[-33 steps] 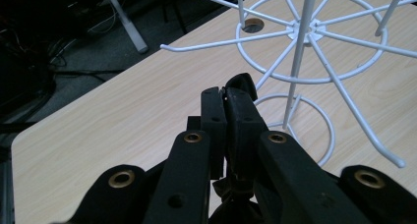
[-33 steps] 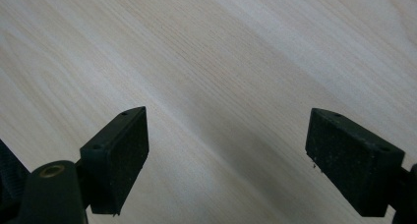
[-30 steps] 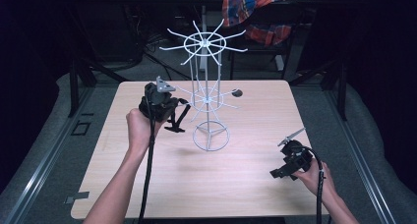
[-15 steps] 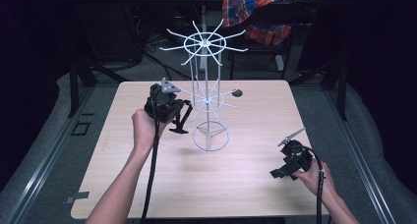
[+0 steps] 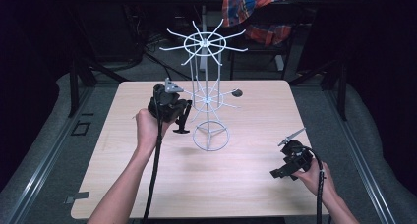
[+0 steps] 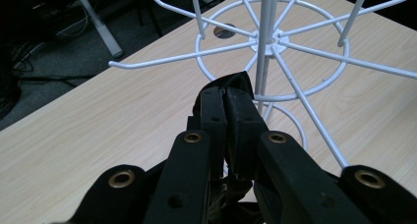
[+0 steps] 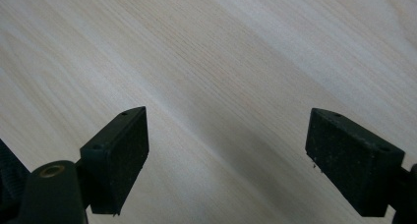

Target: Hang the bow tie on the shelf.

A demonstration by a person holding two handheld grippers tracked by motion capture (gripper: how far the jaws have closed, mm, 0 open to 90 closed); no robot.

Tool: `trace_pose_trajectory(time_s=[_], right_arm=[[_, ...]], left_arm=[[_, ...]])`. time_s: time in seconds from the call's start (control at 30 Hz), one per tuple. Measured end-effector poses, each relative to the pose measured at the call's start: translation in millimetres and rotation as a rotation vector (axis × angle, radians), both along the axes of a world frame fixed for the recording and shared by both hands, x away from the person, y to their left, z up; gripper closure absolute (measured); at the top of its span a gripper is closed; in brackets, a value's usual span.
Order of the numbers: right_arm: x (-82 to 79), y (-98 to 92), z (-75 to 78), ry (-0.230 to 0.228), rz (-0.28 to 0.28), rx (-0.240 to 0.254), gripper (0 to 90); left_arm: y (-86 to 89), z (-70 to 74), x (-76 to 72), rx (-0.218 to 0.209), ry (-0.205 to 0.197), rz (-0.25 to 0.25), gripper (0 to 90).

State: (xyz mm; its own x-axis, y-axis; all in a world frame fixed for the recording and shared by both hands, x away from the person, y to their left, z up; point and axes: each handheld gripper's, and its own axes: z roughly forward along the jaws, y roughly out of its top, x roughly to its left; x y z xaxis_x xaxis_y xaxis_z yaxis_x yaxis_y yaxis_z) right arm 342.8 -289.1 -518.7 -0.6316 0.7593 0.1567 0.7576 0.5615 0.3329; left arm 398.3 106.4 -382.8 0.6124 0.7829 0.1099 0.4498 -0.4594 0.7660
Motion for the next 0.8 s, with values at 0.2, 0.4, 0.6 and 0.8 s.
trace_pose_trajectory(time_s=[0.2,0.4,0.6,0.8], right_arm=[[-0.5,-0.1,-0.5,-0.004,-0.010,0.011,16.4],[-0.5,0.1,-0.6,-0.004,-0.010,0.012,16.4],[-0.6,0.1,-0.8,-0.002,-0.008,0.013,16.4],[-0.2,-0.4,-0.4,-0.002,0.003,0.001,16.3]], left_arm=[[0.3,-1.2,1.1,0.004,0.006,-0.005,86.7],[0.1,-4.1,2.2,0.012,0.022,-0.008,86.6],[-2.2,-13.9,5.5,0.040,0.056,-0.009,86.4],[0.4,-18.5,8.2,0.052,0.070,0.002,86.4]])
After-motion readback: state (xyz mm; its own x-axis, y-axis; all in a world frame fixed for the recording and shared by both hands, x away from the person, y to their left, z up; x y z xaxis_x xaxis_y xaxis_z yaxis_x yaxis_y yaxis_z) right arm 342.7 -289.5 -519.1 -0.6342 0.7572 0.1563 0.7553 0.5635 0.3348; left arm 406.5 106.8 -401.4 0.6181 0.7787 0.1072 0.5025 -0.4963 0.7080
